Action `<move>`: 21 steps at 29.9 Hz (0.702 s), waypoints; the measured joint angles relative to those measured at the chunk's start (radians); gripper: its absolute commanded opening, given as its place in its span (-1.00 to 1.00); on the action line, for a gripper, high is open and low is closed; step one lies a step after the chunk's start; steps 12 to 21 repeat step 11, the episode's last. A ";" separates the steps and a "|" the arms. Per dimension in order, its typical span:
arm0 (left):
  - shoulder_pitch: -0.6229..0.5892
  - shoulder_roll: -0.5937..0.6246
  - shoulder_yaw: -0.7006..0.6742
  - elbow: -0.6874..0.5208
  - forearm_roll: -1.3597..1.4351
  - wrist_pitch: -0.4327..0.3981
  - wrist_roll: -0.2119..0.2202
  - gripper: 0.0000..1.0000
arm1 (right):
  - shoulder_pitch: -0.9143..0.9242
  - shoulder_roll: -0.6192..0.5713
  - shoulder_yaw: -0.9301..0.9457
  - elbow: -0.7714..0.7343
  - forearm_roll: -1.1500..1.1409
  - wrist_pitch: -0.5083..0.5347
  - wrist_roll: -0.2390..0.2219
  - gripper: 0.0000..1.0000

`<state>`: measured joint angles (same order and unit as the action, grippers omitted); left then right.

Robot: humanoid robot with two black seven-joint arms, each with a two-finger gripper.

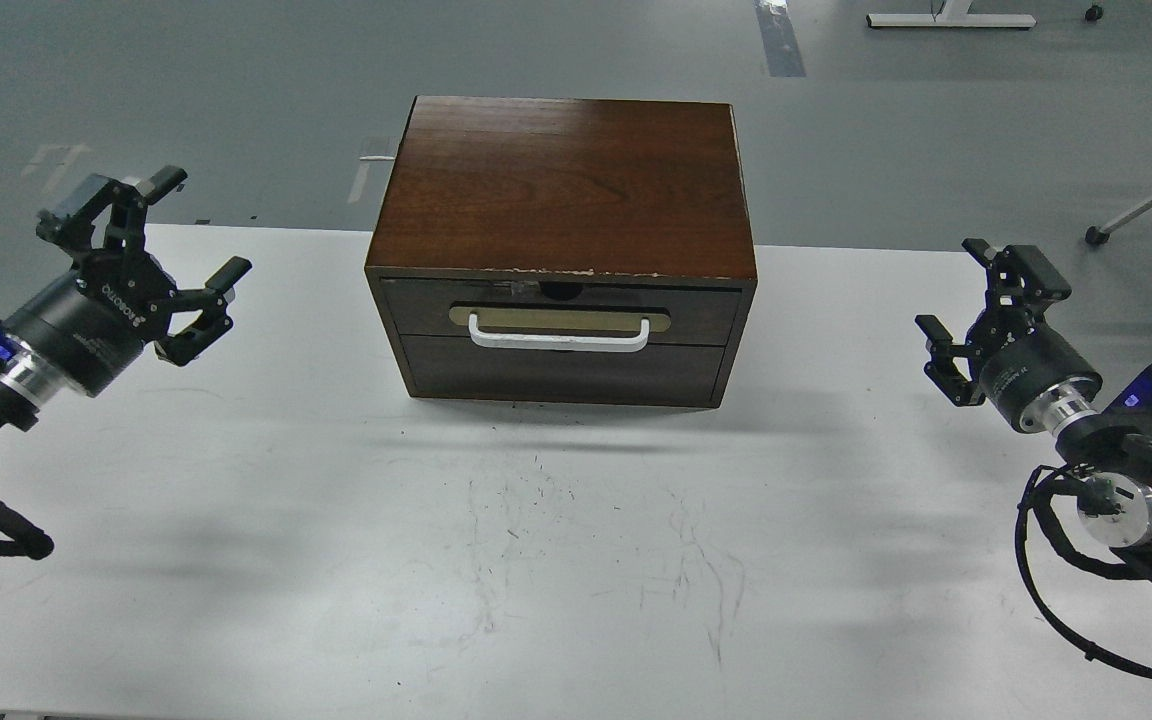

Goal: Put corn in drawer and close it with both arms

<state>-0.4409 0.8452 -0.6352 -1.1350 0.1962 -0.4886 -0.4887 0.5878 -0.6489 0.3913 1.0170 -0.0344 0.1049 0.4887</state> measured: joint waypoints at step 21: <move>0.056 -0.063 0.003 0.037 -0.017 0.000 0.000 0.98 | -0.007 0.048 -0.006 0.001 0.001 0.001 0.000 1.00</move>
